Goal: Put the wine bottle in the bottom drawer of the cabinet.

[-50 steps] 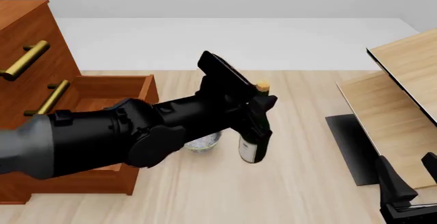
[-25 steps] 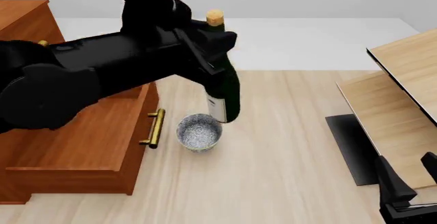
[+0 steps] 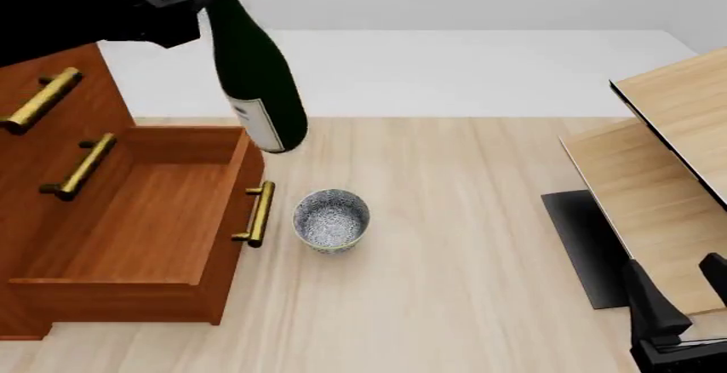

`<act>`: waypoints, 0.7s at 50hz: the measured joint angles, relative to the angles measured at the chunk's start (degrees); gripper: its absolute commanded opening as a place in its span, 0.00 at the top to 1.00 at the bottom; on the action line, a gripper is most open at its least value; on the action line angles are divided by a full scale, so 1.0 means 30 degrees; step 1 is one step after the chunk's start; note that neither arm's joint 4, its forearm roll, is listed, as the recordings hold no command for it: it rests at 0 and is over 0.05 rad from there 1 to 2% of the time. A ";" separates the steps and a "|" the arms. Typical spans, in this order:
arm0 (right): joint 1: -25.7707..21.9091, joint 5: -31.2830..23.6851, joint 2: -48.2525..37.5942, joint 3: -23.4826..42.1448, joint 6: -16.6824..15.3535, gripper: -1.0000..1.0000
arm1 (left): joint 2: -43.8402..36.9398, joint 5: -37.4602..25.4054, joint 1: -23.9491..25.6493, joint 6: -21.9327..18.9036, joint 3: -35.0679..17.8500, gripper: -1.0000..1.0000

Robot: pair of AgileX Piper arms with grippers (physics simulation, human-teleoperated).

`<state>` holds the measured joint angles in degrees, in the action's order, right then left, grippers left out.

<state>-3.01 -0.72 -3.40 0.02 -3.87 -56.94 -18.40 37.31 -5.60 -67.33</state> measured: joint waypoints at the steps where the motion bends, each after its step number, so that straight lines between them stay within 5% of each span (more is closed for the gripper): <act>1: -0.0004 -0.0002 0.0004 0.0000 0.0005 0.00 | 0.0149 -0.0184 -0.0204 0.0031 -0.0045 1.00; 35: -0.0063 -0.0084 0.0122 0.0001 -0.0017 0.00 | 0.0709 -0.6135 -0.5525 0.0089 -0.1442 1.00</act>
<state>-3.20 -0.97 -3.04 0.02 -3.92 -54.81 -36.80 20.73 -5.33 -71.66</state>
